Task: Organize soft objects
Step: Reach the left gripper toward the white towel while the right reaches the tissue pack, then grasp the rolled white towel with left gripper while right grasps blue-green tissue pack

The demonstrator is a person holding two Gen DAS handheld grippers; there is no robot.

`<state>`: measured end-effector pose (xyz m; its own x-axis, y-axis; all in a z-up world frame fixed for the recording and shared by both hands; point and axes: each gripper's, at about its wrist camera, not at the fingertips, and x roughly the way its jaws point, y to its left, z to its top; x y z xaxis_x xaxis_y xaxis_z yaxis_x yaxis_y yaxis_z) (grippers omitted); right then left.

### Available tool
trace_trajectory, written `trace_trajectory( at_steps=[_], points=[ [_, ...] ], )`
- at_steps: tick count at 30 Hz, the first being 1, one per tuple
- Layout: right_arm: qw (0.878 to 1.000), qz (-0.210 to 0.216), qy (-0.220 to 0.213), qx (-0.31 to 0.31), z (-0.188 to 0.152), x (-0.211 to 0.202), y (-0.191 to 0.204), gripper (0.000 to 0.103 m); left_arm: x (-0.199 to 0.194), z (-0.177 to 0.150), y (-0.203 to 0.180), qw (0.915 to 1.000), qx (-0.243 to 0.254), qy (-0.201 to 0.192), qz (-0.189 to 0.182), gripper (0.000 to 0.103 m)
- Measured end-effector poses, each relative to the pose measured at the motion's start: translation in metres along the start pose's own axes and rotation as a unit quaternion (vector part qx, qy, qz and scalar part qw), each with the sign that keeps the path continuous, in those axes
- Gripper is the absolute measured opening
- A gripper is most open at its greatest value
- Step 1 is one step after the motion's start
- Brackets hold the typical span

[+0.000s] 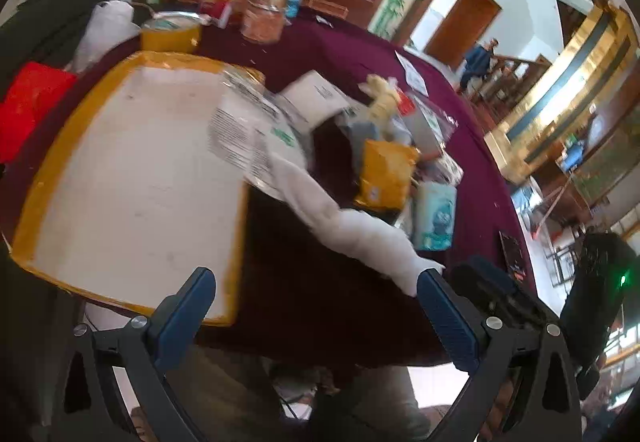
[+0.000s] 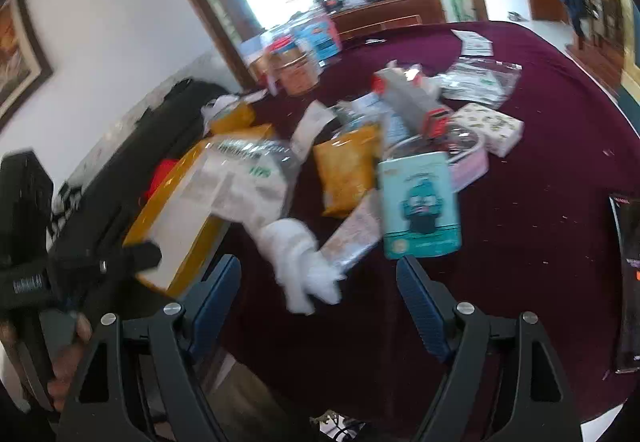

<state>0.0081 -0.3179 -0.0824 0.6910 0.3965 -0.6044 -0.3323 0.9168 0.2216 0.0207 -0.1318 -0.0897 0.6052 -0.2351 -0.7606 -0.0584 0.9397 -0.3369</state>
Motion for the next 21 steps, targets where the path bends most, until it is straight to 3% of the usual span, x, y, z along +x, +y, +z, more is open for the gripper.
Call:
trace_trajectory(
  at_steps=[4, 8, 15, 18, 21],
  points=[
    [1.000, -0.006, -0.008, 0.027, 0.006, -0.004, -0.022, 0.080, 0.010, -0.002, -0.016, 0.9989, -0.012, 0.045, -0.011, 0.102],
    [0.998, -0.045, -0.004, 0.042, 0.016, 0.003, -0.042, 0.079, 0.028, 0.004, -0.021, 0.9949, -0.035, 0.093, -0.021, 0.102],
    [0.996, -0.053, 0.021, 0.074, 0.031, 0.043, -0.073, 0.078, 0.065, 0.028, -0.021, 0.9858, -0.082, 0.145, -0.018, 0.100],
    [0.996, -0.058, 0.023, 0.066, 0.034, 0.058, -0.072, 0.070, 0.078, 0.033, -0.022, 0.9829, -0.092, 0.160, 0.001, 0.086],
    [0.995, -0.078, 0.032, 0.060, 0.029, 0.070, -0.069, 0.054, 0.094, 0.033, -0.018, 0.9780, -0.107, 0.179, 0.005, 0.079]
  ],
)
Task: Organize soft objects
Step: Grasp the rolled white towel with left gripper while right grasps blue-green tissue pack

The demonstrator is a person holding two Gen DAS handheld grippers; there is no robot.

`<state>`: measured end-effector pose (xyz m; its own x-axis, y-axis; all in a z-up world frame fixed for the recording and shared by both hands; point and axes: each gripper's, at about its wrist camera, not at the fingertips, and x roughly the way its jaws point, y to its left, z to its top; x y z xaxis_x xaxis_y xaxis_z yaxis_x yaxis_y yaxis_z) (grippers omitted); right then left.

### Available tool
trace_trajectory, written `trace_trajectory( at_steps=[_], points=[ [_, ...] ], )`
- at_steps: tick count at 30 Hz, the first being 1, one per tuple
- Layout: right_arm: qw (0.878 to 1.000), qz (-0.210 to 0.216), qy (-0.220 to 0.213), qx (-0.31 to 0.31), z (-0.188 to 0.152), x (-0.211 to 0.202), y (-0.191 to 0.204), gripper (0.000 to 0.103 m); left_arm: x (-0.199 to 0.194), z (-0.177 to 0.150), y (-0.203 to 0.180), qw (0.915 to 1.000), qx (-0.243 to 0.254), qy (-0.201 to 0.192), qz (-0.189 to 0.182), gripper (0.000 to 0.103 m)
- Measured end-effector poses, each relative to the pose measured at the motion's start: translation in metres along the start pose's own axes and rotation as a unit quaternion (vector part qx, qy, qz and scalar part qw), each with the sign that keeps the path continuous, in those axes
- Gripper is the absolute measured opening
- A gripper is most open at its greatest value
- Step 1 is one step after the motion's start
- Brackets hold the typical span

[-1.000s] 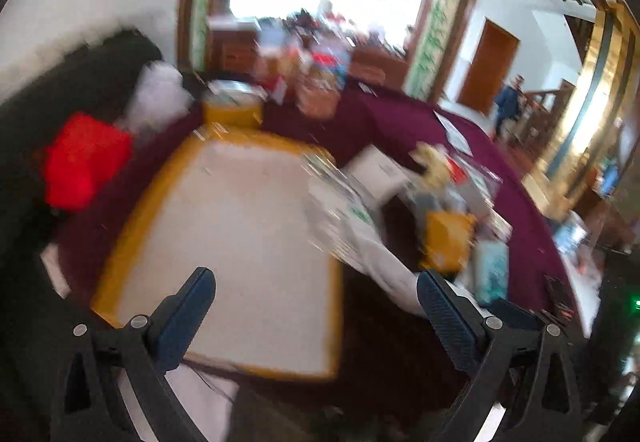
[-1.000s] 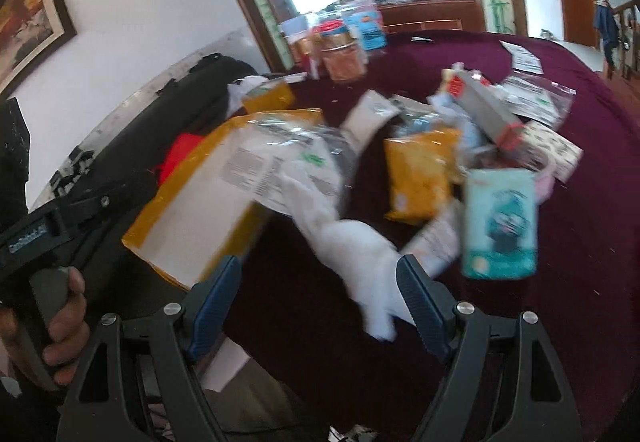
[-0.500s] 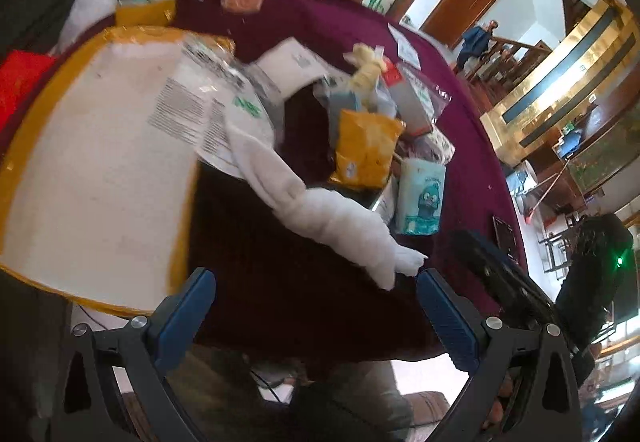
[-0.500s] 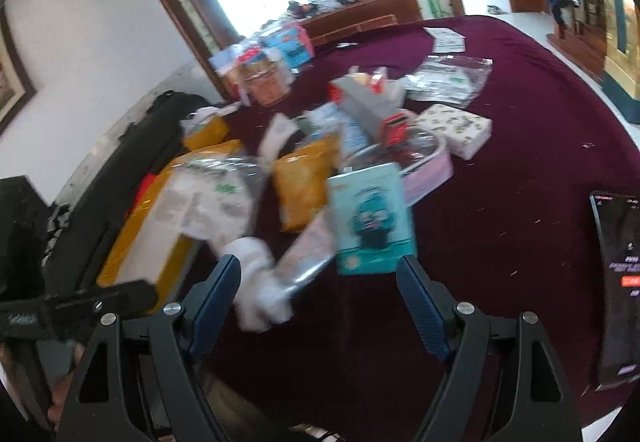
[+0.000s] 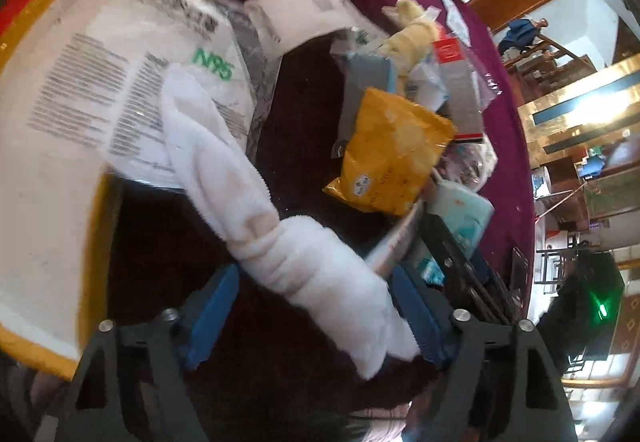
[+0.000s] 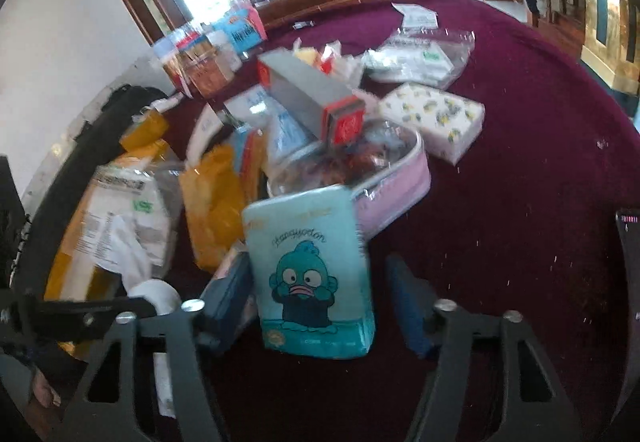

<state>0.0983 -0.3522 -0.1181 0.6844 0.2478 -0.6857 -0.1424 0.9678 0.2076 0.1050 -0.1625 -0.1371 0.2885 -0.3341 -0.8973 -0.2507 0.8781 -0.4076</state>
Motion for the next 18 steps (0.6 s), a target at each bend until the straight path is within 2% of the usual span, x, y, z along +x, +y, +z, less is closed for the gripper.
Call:
trace_trajectory(
  at_steps=[1, 2, 4, 7, 14, 18],
  points=[
    [1.000, 0.002, -0.002, -0.001, -0.001, -0.001, 0.000, 0.053, 0.004, 0.002, 0.001, 1.0000, -0.002, 0.006, 0.004, 0.073],
    [1.000, -0.001, -0.008, -0.004, 0.000, -0.002, 0.002, 0.048, 0.006, 0.001, 0.002, 1.0000, -0.003, 0.005, 0.006, 0.073],
    [1.000, -0.008, -0.010, -0.008, -0.001, -0.001, 0.003, 0.047, 0.002, -0.001, 0.004, 0.9999, 0.003, -0.006, 0.007, 0.065],
    [1.000, -0.005, -0.016, -0.016, -0.002, -0.003, 0.006, 0.043, -0.003, -0.004, 0.018, 0.9998, -0.008, -0.003, -0.015, 0.059],
    [0.999, 0.036, -0.031, -0.018, -0.004, -0.012, 0.008, 0.040, -0.038, -0.024, 0.037, 0.9977, 0.019, -0.037, -0.053, 0.058],
    [0.998, 0.043, -0.040, -0.009, -0.006, -0.016, 0.006, 0.039, -0.076, -0.033, 0.045, 0.9921, 0.041, -0.076, -0.091, 0.058]
  ],
)
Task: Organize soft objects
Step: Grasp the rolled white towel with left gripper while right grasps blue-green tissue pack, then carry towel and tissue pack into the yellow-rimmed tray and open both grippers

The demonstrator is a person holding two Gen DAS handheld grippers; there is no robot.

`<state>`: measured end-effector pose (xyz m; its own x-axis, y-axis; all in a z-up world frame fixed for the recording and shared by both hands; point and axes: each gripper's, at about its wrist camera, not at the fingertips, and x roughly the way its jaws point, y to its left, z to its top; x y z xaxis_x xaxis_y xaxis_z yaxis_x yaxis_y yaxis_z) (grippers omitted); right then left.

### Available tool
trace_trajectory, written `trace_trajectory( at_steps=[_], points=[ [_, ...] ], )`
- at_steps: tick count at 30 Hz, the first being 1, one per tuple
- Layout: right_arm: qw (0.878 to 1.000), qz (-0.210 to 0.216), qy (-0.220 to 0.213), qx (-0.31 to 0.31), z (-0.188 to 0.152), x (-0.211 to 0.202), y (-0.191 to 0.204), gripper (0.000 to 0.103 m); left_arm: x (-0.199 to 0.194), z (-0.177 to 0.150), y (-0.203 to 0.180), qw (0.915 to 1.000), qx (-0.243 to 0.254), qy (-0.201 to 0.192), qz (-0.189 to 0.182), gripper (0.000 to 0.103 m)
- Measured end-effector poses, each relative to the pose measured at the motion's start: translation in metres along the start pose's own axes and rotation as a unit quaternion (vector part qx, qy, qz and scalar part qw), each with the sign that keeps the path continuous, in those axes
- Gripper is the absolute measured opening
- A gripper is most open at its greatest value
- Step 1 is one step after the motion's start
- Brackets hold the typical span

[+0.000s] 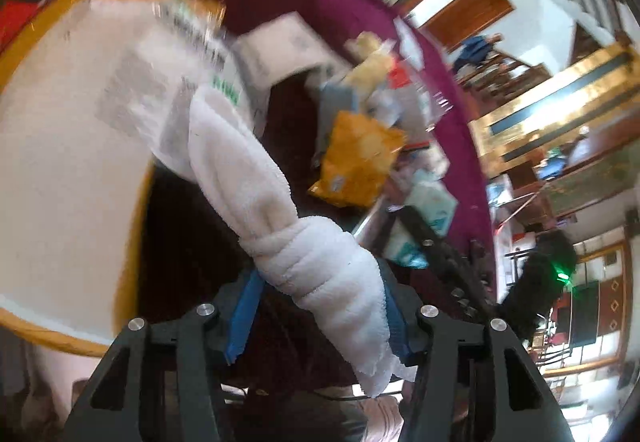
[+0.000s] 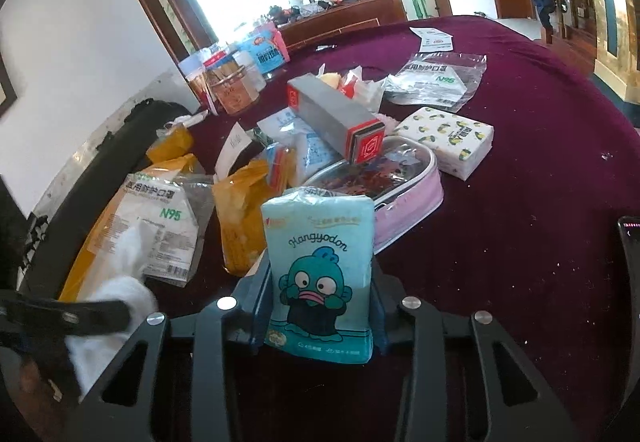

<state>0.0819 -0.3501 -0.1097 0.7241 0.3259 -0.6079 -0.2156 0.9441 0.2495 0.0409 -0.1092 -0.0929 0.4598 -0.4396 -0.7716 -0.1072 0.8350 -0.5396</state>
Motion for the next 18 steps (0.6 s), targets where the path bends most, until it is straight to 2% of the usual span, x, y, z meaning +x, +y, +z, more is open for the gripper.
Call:
trace_trajectory(
  at_steps=[4, 7, 13, 16, 18],
  points=[
    [1.000, 0.015, -0.018, 0.006, 0.000, -0.007, 0.000, 0.037, -0.039, 0.004, 0.005, 0.9992, 0.004, -0.023, -0.031, 0.058],
    [0.998, 0.063, -0.008, 0.026, 0.003, -0.013, 0.010, 0.037, -0.073, 0.009, 0.022, 0.9982, 0.002, -0.052, -0.030, 0.058],
    [0.986, 0.165, 0.022, -0.021, 0.010, -0.019, 0.086, 0.037, -0.127, 0.029, 0.078, 0.9931, -0.017, -0.115, 0.017, 0.058],
    [0.973, 0.216, 0.065, -0.052, 0.009, -0.005, 0.138, 0.037, -0.131, 0.032, 0.095, 0.9912, -0.017, -0.120, 0.053, 0.058],
    [0.964, 0.234, 0.090, -0.083, 0.004, 0.004, 0.170, 0.037, -0.130, 0.035, 0.107, 0.9911, -0.009, -0.115, 0.067, 0.058]
  ],
)
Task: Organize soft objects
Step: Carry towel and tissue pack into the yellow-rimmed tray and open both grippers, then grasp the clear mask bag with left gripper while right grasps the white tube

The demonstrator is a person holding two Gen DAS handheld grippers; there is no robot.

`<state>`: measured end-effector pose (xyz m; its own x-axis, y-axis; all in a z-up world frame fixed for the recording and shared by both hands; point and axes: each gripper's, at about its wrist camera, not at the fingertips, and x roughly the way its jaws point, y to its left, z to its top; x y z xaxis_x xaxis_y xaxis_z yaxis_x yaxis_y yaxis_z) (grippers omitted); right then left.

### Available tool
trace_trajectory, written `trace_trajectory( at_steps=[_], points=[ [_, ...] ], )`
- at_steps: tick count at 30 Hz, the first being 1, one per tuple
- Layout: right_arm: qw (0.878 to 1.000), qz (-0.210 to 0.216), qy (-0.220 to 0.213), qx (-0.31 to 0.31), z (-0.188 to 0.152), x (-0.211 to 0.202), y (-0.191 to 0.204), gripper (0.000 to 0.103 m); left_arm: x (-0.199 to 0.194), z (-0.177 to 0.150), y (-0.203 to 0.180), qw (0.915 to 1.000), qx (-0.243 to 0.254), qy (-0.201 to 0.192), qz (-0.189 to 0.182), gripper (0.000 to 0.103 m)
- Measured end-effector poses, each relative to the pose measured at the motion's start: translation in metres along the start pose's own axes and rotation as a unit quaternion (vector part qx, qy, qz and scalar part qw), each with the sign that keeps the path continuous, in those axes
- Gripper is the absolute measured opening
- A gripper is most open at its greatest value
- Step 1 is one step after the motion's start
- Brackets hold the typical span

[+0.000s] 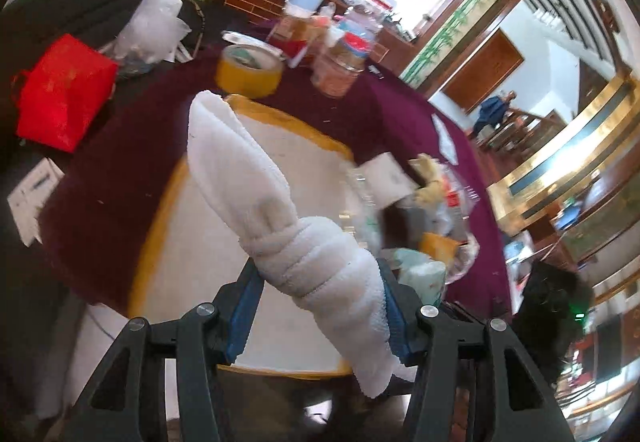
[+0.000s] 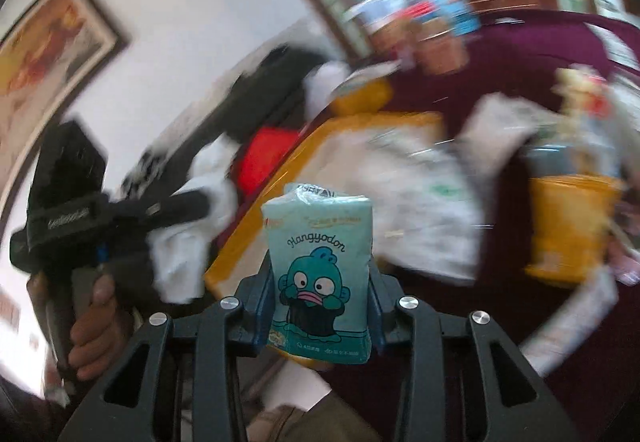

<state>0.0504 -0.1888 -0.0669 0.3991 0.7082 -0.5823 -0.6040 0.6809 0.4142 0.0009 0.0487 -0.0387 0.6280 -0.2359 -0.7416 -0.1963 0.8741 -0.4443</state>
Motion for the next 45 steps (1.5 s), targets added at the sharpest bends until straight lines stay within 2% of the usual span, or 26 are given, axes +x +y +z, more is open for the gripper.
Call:
trace_trajectory(
  at_steps=[3, 5, 10, 13, 15, 18, 21, 23, 26, 27, 29, 31, 35, 38, 39, 41, 45],
  points=[
    [0.998, -0.007, 0.050, -0.034, 0.000, 0.043, 0.036, 0.038, 0.013, -0.001, 0.008, 0.9994, 0.024, 0.025, 0.001, 0.058],
    [0.996, -0.016, 0.074, -0.044, -0.003, 0.066, 0.049, 0.038, 0.024, -0.005, 0.010, 0.9977, 0.048, 0.039, 0.029, 0.058],
    [0.991, -0.065, 0.109, -0.037, -0.006, 0.101, 0.047, 0.038, 0.055, -0.008, 0.012, 0.9917, 0.081, 0.094, 0.034, 0.059],
    [0.988, -0.094, 0.115, -0.040, -0.006, 0.111, 0.043, 0.040, 0.071, -0.006, 0.008, 0.9836, 0.118, 0.125, 0.054, 0.060],
    [0.988, -0.097, 0.113, -0.051, -0.008, 0.112, 0.043, 0.043, 0.078, -0.005, 0.005, 0.9786, 0.142, 0.137, 0.060, 0.062],
    [0.984, -0.125, 0.104, -0.076, -0.012, 0.111, 0.043, 0.045, 0.087, -0.001, 0.011, 0.9767, 0.140, 0.148, 0.067, 0.064],
    [0.981, -0.137, 0.101, -0.097, -0.016, 0.112, 0.047, 0.050, 0.086, 0.000, 0.017, 0.9795, 0.125, 0.141, 0.071, 0.069],
    [0.979, -0.140, 0.099, -0.108, -0.018, 0.113, 0.049, 0.060, 0.079, 0.001, 0.020, 0.9828, 0.116, 0.127, 0.066, 0.075],
    [0.983, -0.120, 0.085, -0.114, -0.020, 0.106, 0.052, 0.076, 0.063, 0.003, 0.027, 0.9899, 0.086, 0.100, 0.052, 0.088],
    [0.984, -0.115, 0.078, -0.116, -0.021, 0.102, 0.054, 0.077, 0.057, 0.003, 0.029, 0.9920, 0.076, 0.088, 0.048, 0.093],
    [0.985, -0.110, 0.064, -0.114, -0.020, 0.097, 0.056, 0.077, 0.048, 0.003, 0.030, 0.9942, 0.063, 0.072, 0.049, 0.093],
    [0.989, -0.089, 0.052, -0.108, -0.019, 0.088, 0.055, 0.077, 0.039, 0.003, 0.029, 0.9960, 0.055, 0.058, 0.040, 0.093],
    [0.993, -0.045, 0.016, -0.105, -0.019, 0.063, 0.052, 0.080, 0.017, 0.000, 0.016, 0.9977, 0.054, 0.005, 0.039, 0.093],
    [0.996, -0.024, -0.015, -0.082, -0.022, 0.034, 0.037, 0.083, 0.010, -0.005, -0.001, 0.9982, 0.058, -0.009, 0.012, 0.093],
    [0.997, -0.025, -0.021, -0.065, -0.023, 0.025, 0.029, 0.083, 0.010, -0.008, -0.012, 0.9976, 0.068, -0.011, -0.003, 0.094],
    [0.999, -0.033, -0.029, -0.032, -0.024, 0.010, 0.009, 0.083, 0.015, -0.012, -0.030, 0.9962, 0.087, -0.007, -0.007, 0.094],
    [0.995, -0.075, -0.050, 0.038, -0.030, -0.023, -0.033, 0.083, 0.033, -0.018, -0.053, 0.9950, 0.097, 0.013, -0.016, 0.094]
  ],
)
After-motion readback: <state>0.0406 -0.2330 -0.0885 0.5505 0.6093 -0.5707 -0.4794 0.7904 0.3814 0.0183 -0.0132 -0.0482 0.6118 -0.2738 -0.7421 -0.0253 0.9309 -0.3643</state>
